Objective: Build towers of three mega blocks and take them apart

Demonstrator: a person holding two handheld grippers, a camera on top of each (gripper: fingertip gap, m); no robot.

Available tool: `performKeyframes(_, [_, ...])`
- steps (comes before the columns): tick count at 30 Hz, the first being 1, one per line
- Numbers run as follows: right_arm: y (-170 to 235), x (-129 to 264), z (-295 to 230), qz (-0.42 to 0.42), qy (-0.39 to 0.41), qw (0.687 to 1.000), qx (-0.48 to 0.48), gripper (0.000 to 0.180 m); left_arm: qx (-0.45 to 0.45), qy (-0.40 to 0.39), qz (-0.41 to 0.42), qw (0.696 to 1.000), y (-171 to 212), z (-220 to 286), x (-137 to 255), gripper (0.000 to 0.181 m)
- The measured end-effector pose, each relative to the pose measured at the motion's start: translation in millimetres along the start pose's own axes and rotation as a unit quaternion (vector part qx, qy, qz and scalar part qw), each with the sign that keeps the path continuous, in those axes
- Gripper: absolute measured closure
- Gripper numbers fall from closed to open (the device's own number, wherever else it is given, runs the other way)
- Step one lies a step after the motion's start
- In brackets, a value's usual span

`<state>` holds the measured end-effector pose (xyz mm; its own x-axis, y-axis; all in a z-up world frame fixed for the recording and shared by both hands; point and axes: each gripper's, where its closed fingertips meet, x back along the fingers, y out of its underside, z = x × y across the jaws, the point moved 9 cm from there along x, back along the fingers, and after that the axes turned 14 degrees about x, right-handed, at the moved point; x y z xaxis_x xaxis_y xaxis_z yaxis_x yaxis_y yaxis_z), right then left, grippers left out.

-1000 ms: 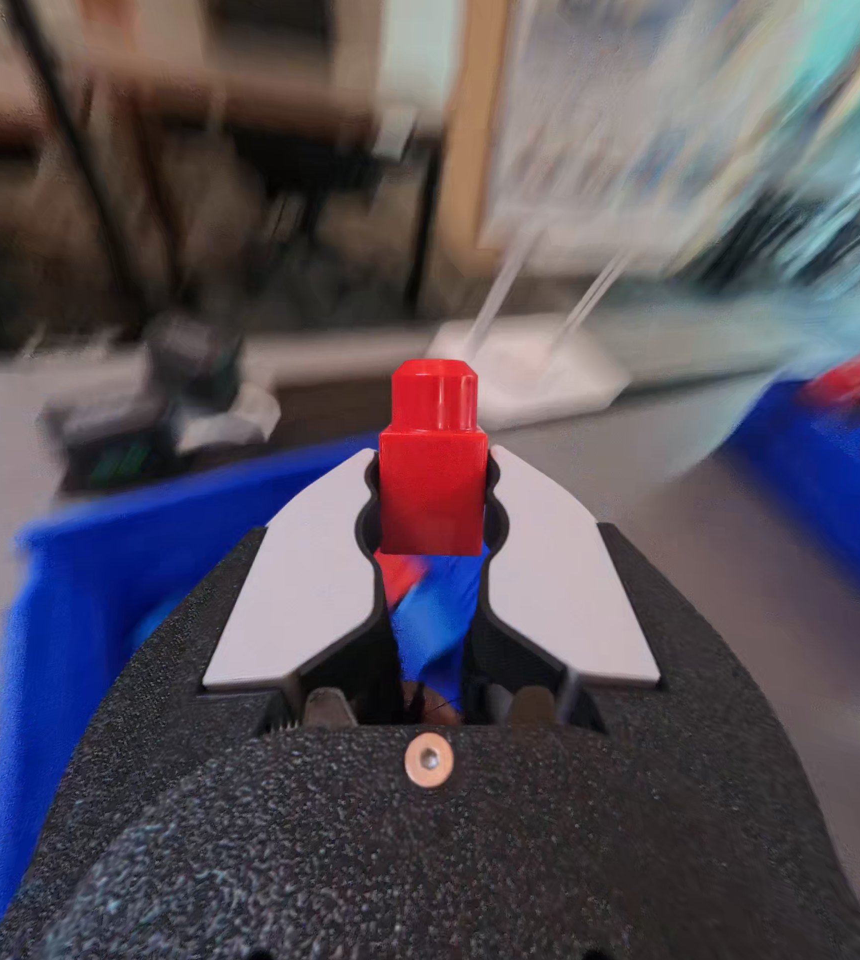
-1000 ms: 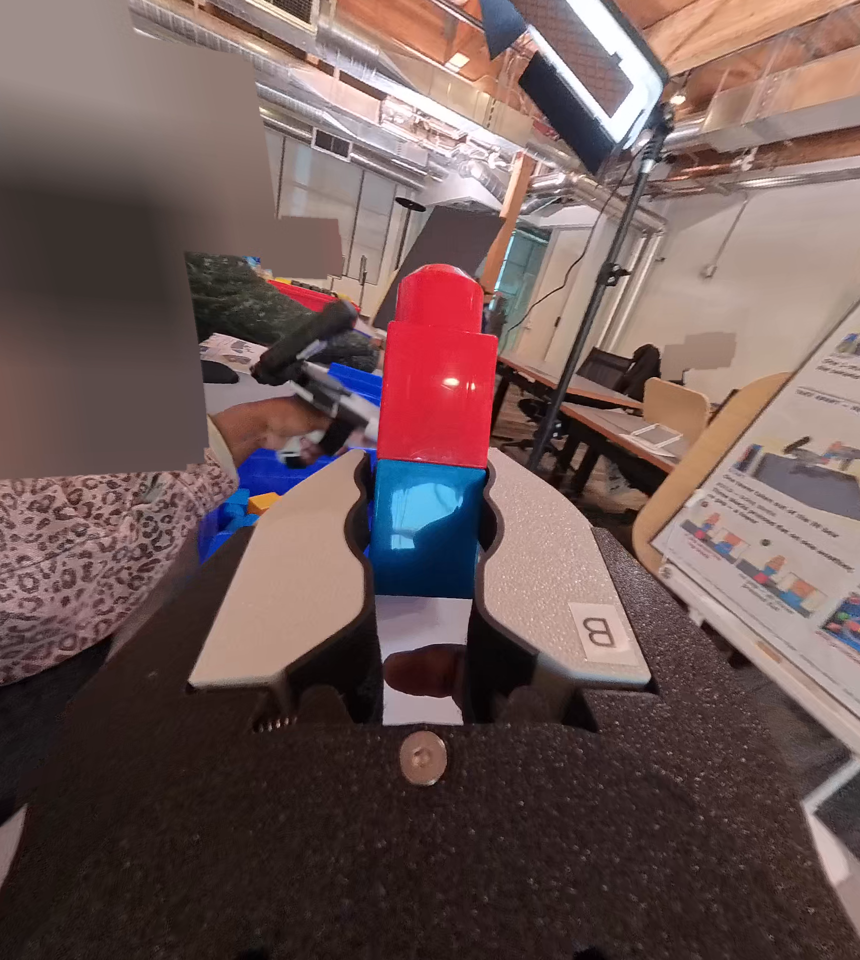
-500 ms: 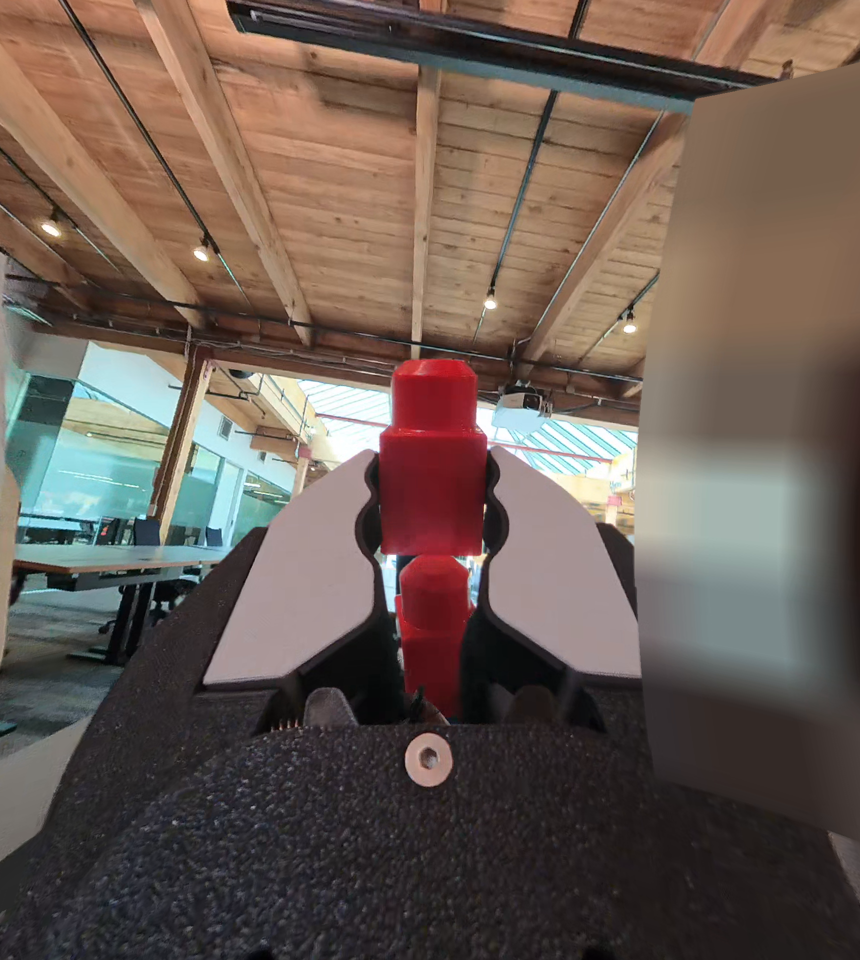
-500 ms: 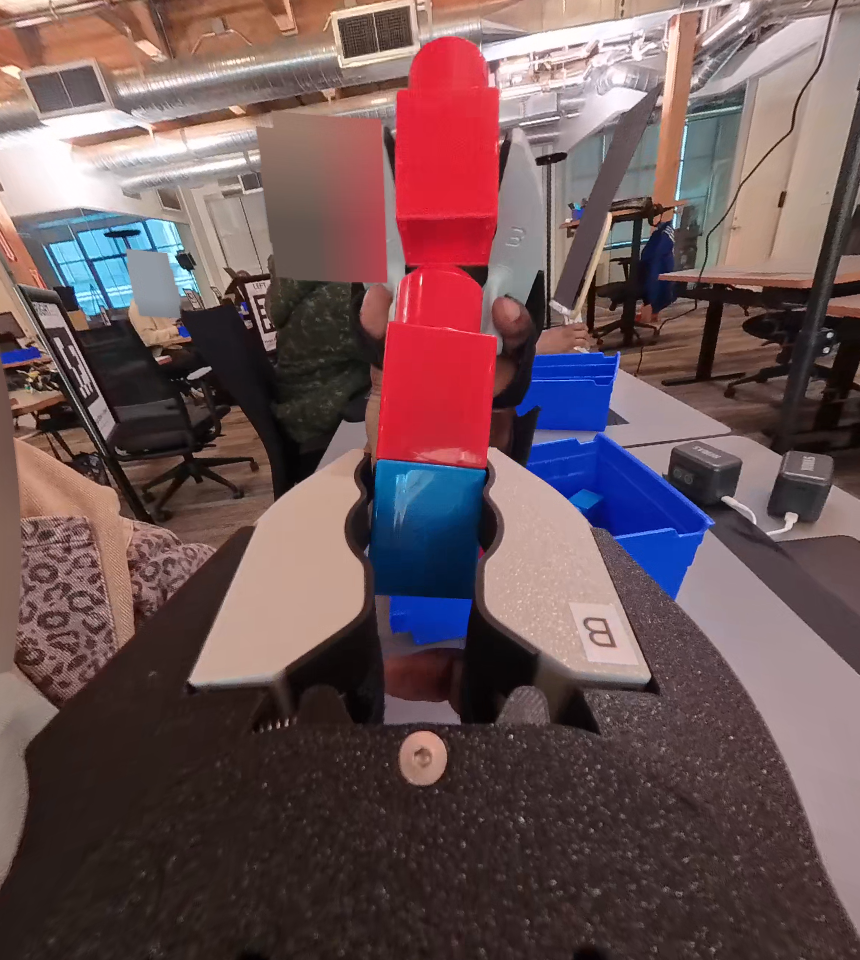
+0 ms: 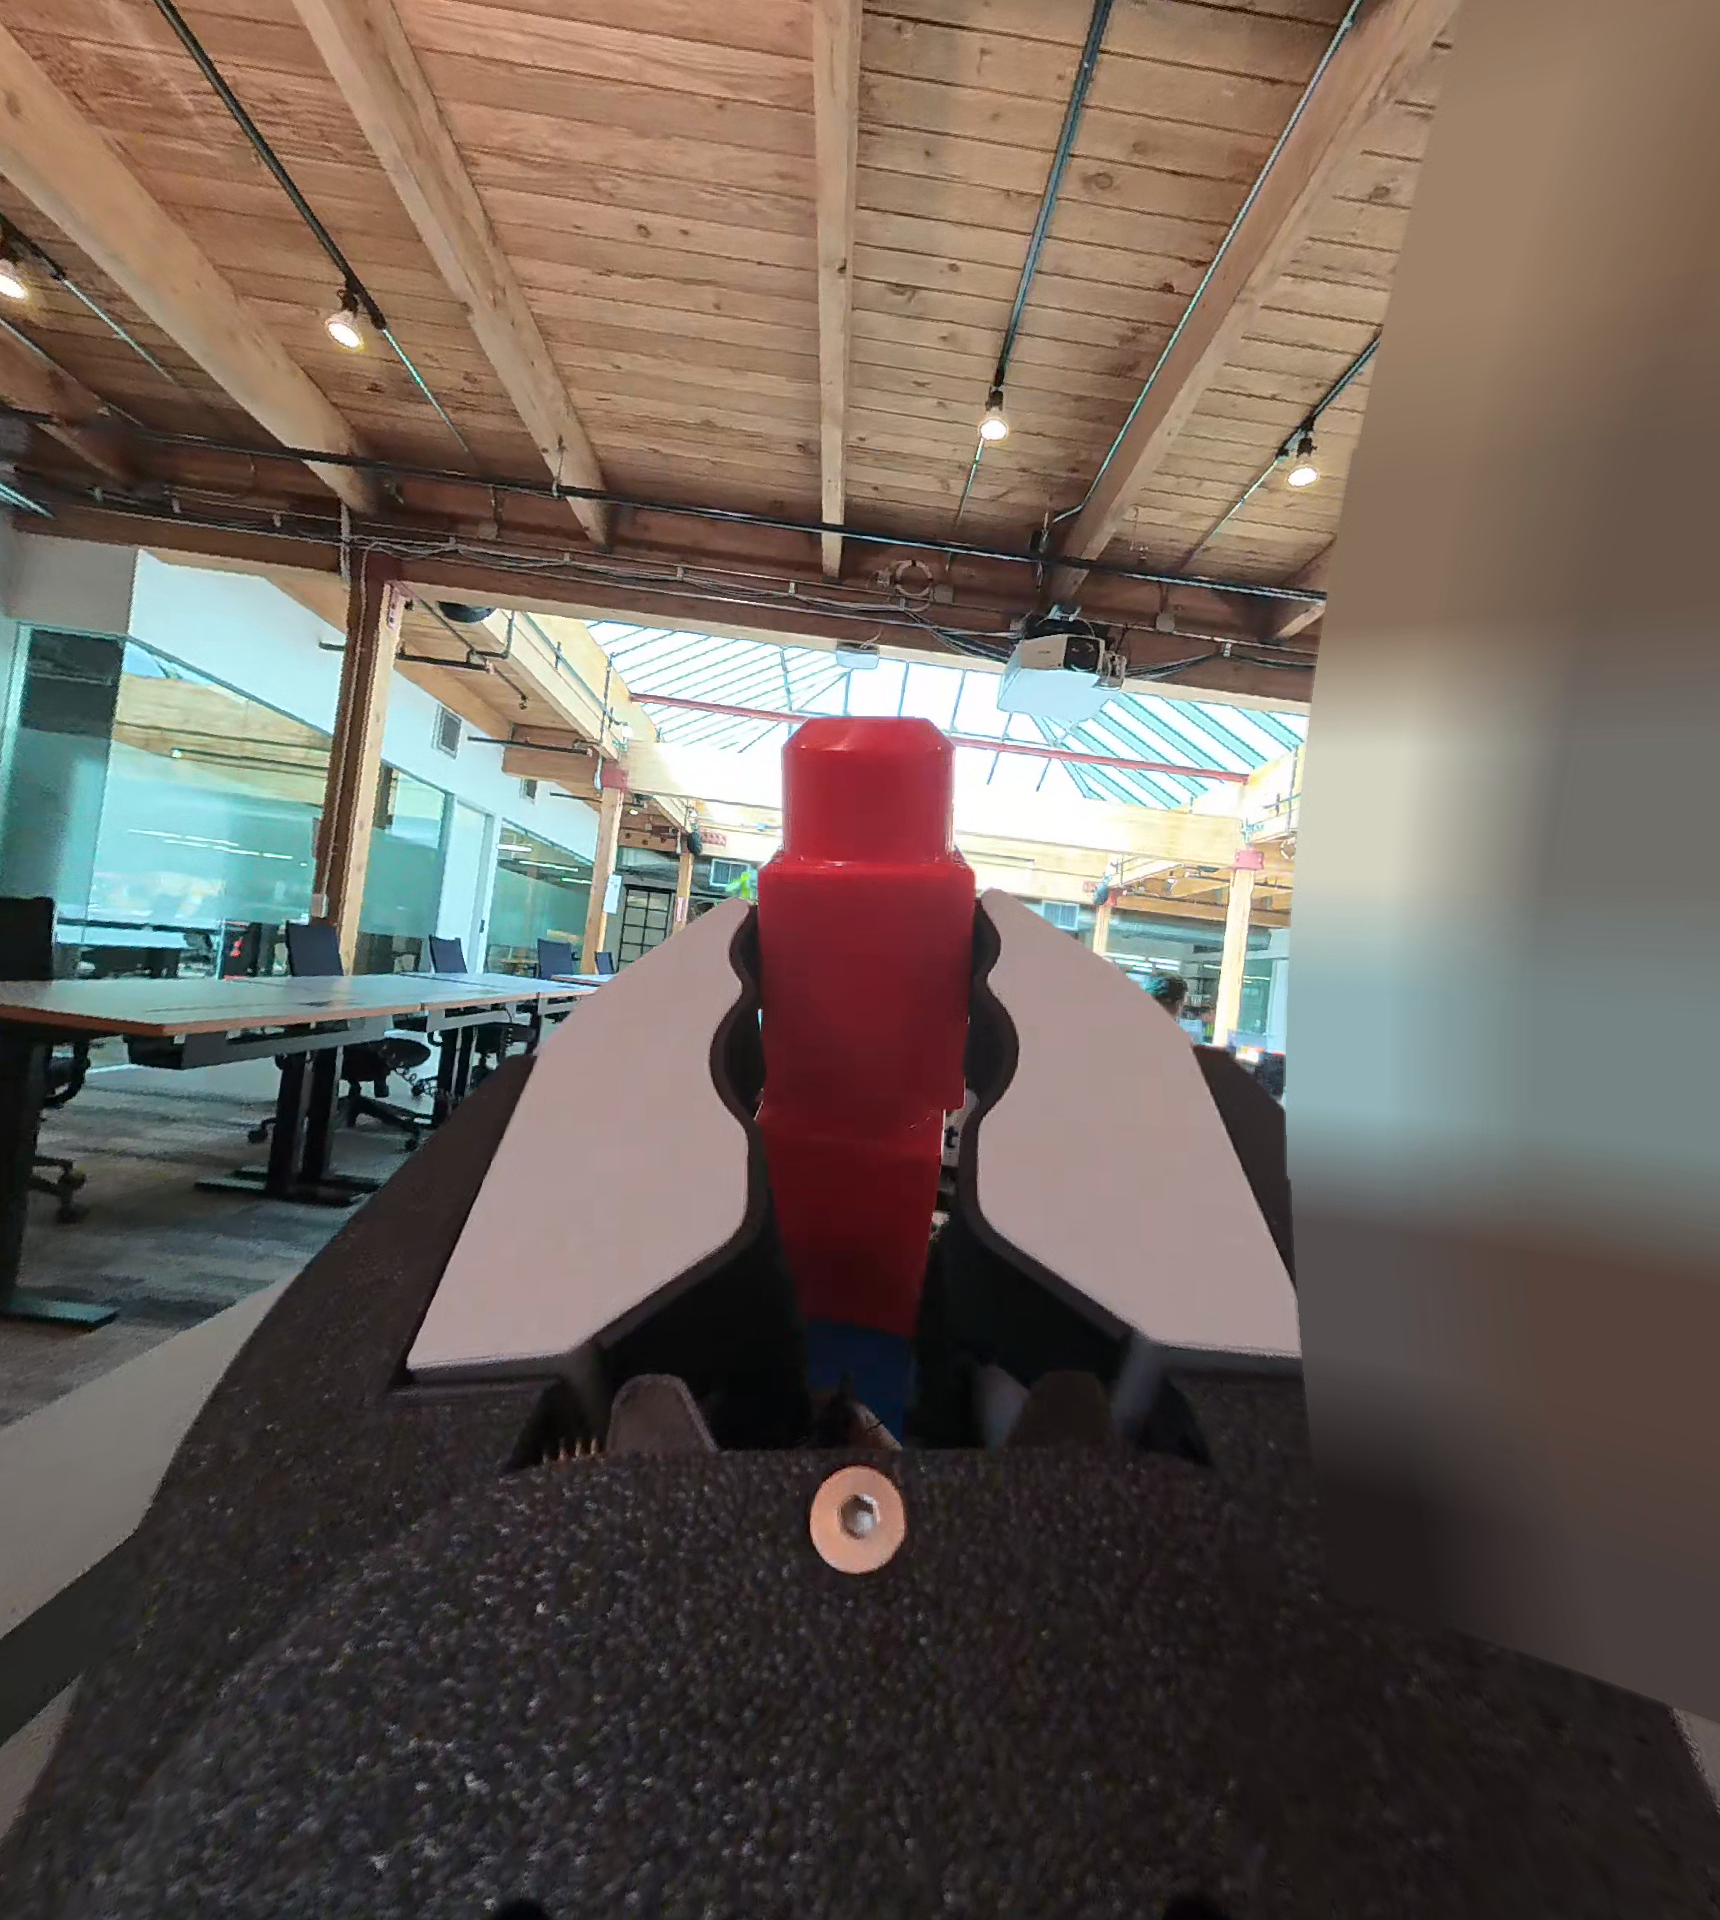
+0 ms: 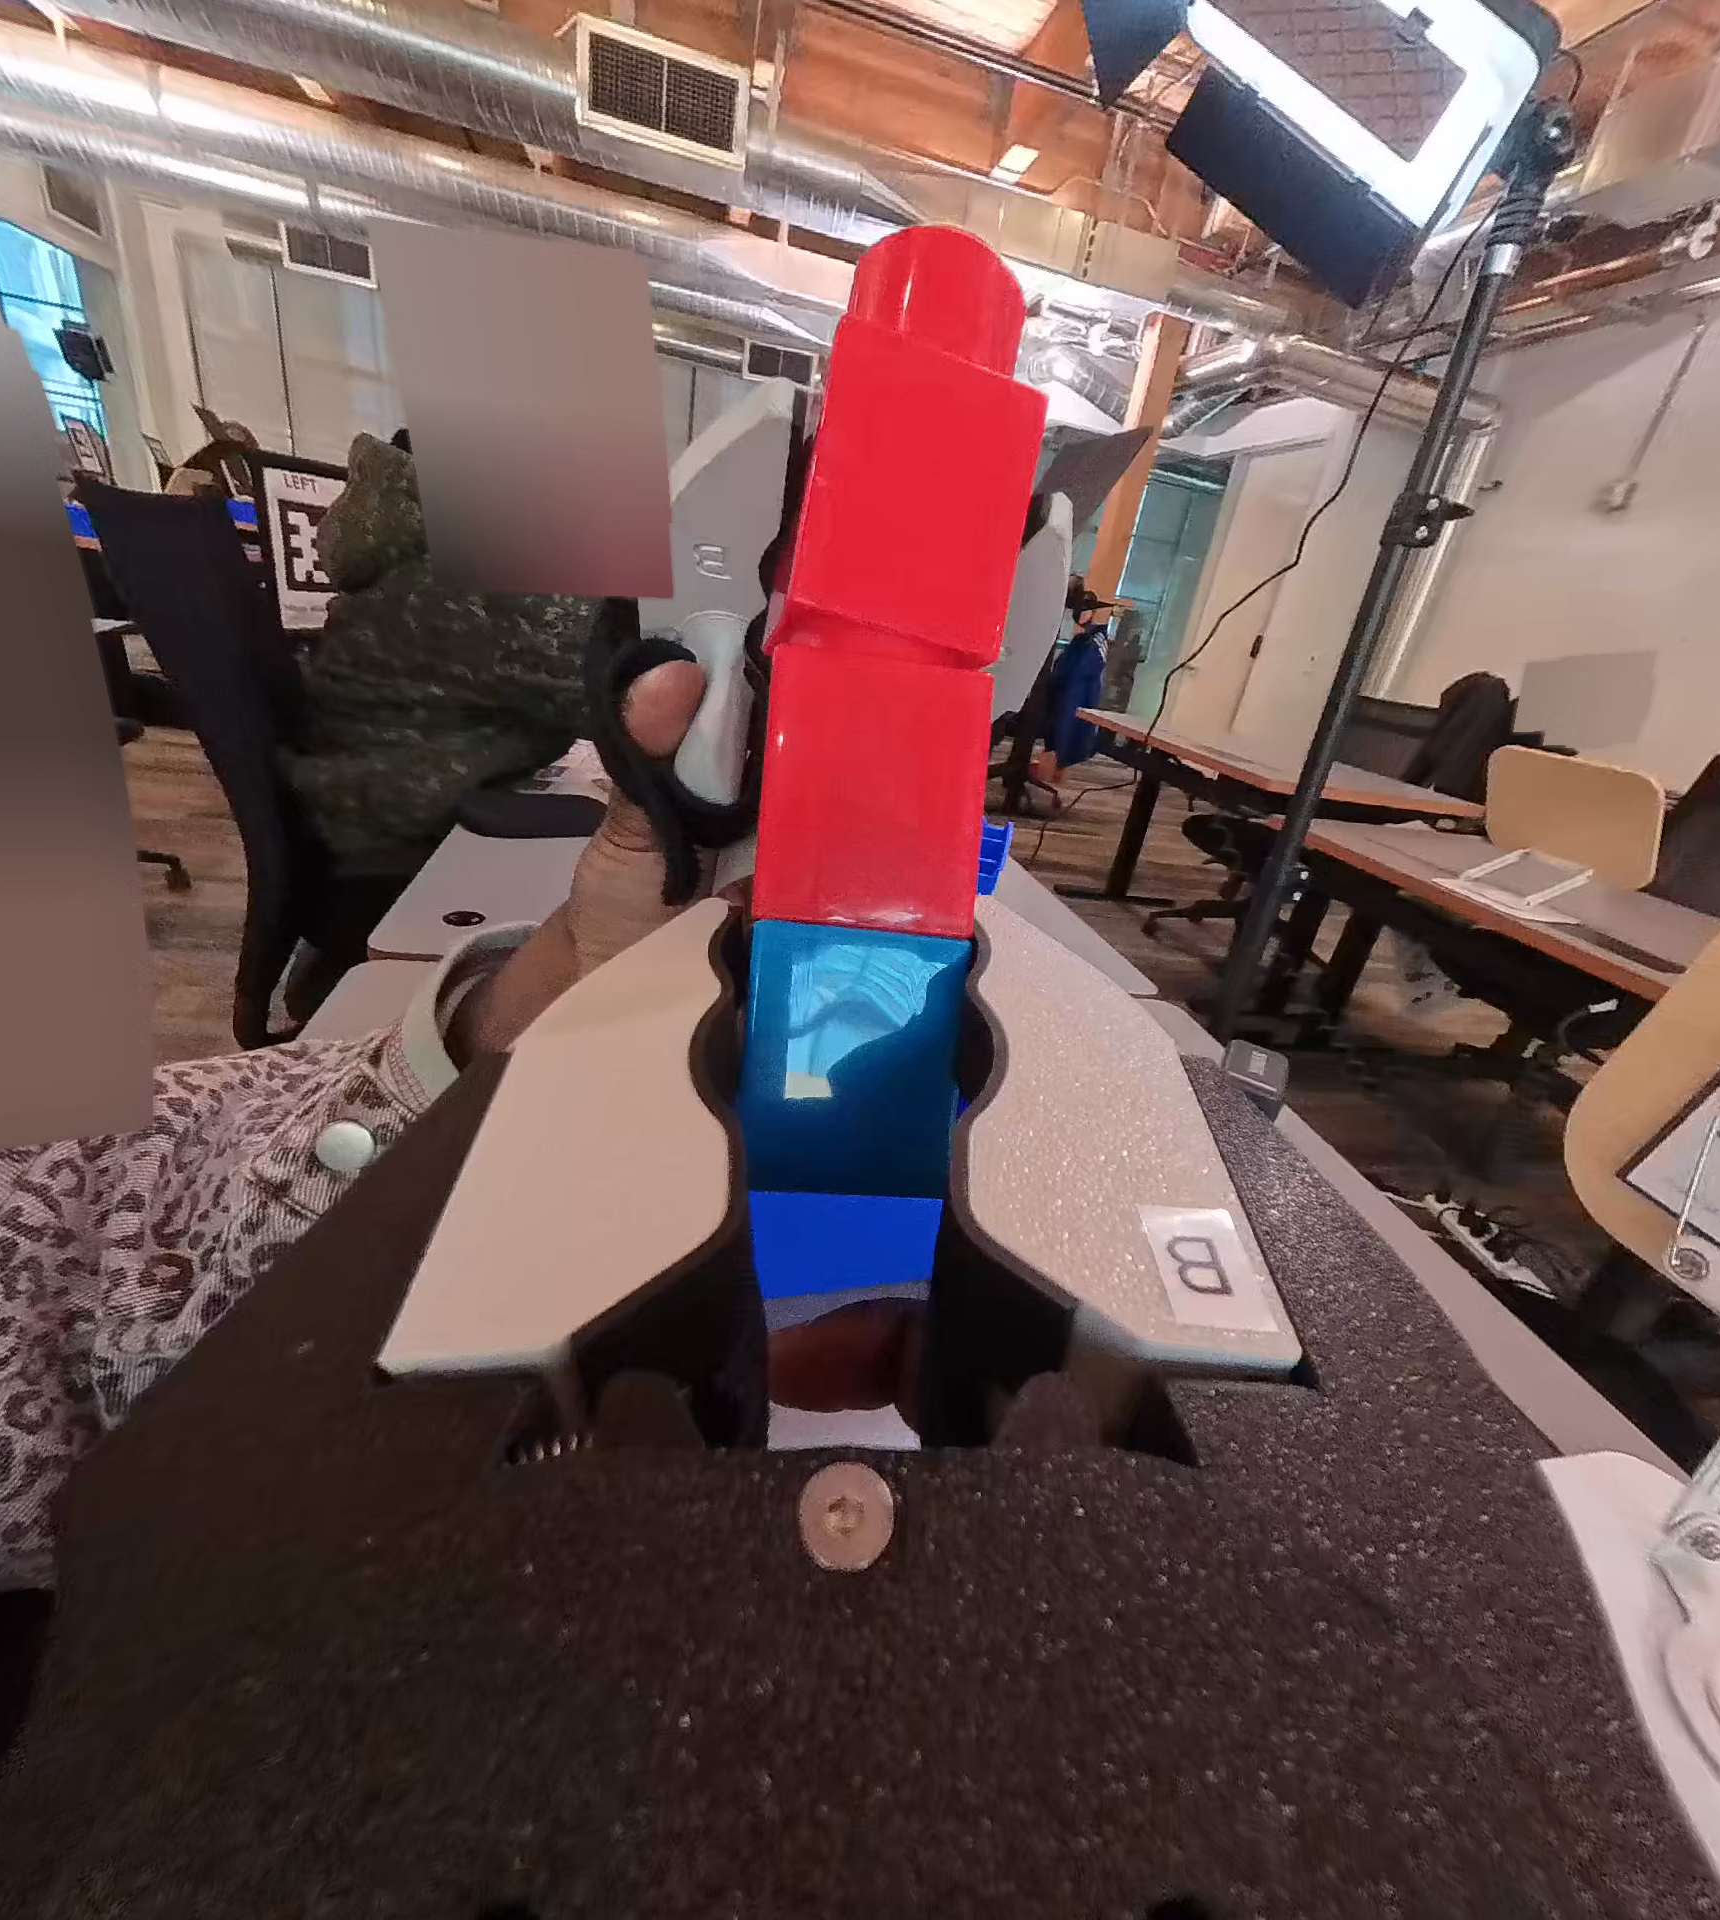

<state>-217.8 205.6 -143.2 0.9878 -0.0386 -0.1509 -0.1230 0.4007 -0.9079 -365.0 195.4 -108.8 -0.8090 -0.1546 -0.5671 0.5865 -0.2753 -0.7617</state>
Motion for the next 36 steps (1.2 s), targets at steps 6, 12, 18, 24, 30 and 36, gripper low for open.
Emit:
performKeyframes(6, [-1,4,3,0.040,-0.004,0.999,-0.029,0.142,-0.018,-0.001,-0.012,1.000,3,-1,0,0.142])
performKeyframes(12, [-9,23,11,0.053,-0.010,0.997,-0.049,0.143,-0.018,0.001,-0.036,0.999,10,-5,-3,0.145])
performKeyframes(18, [-6,23,11,0.045,-0.031,0.996,-0.073,0.143,-0.025,-0.002,-0.056,0.998,11,-5,-1,0.145])
performKeyframes(24, [-4,19,9,0.047,-0.051,0.994,-0.090,0.143,-0.028,-0.004,-0.082,0.996,8,-1,3,0.144])
performKeyframes(30, [-3,18,9,0.046,-0.052,0.993,-0.093,0.143,-0.026,-0.017,-0.090,0.995,7,0,3,0.145])
performKeyframes(36, [-6,18,7,0.048,-0.046,0.996,-0.057,0.143,-0.037,-0.005,-0.094,0.995,7,5,2,0.145])
